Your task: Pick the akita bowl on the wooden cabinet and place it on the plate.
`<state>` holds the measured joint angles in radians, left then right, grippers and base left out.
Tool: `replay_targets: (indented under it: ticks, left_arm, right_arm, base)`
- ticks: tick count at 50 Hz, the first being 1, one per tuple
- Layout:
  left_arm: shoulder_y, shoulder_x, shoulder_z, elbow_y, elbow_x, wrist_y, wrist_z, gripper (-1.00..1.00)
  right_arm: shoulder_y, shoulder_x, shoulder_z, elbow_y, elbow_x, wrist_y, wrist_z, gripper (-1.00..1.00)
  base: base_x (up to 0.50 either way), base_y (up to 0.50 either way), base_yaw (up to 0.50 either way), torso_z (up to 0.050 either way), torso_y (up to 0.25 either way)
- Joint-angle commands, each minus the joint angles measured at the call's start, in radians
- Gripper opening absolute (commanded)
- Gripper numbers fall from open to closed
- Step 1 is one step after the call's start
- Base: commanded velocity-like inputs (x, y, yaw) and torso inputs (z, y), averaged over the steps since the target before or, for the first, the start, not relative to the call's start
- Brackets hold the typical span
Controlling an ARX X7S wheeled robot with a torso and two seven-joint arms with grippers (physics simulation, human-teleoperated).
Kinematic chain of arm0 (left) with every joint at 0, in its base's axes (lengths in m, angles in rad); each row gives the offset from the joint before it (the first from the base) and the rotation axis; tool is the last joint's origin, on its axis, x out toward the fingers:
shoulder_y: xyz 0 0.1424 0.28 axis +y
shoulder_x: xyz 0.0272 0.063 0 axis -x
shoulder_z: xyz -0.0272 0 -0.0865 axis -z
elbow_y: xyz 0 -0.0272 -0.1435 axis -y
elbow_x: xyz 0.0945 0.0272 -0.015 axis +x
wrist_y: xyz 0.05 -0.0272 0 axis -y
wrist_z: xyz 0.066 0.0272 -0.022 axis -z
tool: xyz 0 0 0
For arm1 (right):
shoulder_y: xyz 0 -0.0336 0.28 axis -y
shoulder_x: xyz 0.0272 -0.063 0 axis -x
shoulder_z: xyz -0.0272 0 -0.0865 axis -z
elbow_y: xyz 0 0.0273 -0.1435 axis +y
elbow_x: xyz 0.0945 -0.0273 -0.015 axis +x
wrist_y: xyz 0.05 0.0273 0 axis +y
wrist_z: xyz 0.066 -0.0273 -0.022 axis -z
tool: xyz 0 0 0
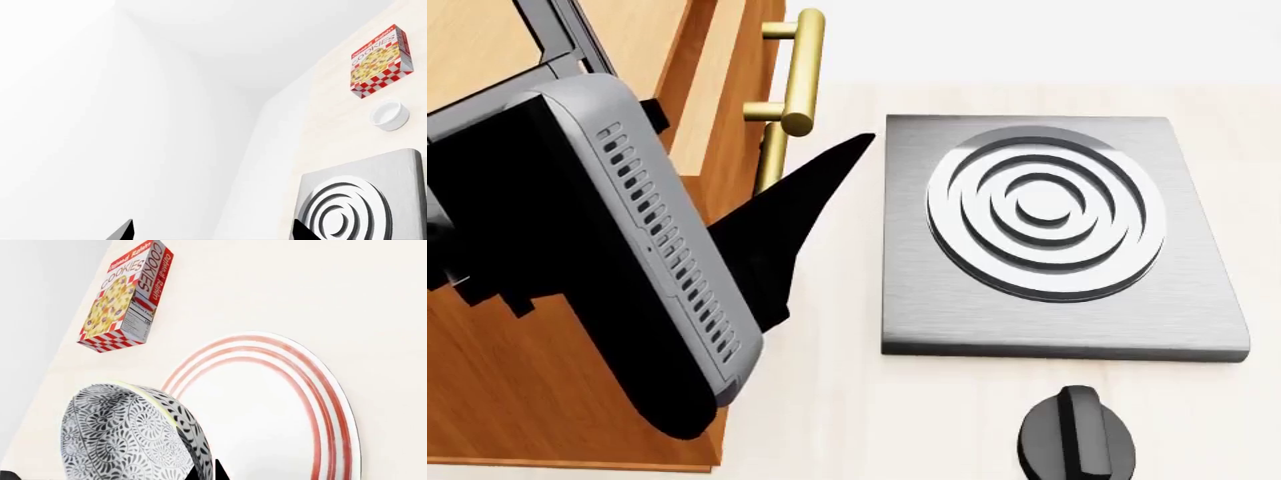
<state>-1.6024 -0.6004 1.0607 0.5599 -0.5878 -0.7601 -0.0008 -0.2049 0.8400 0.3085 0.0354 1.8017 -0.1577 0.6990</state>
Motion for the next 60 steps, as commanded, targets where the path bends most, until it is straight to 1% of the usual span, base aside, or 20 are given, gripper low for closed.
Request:
replay_targets:
  ticks: [1, 42, 60]
  left_arm:
    - [0.007, -0.003, 0.001, 0.000, 0.001, 0.004, -0.002, 1.00]
    - [0.016, -0.005, 0.001, -0.003, 0.004, 0.012, -0.004, 1.00]
    - [0.024, -0.013, 0.002, 0.003, 0.004, 0.012, -0.008, 1.00]
  right_arm:
    - [0.013, 0.007, -0.001, 0.005, -0.024, 0.010, -0.002, -1.00]
    - [0.027, -0.015, -0.009, 0.037, -0.019, 0.019, 0.024, -1.00]
    - [0.061, -0.011, -0.032, 0.061, -0.030, 0.031, 0.032, -1.00]
  base:
    - [0.00, 0.00, 0.00, 0.000, 0.000]
    - [0.00, 0.00, 0.00, 0.000, 0.000]
    - [0.00, 0.00, 0.00, 0.000, 0.001]
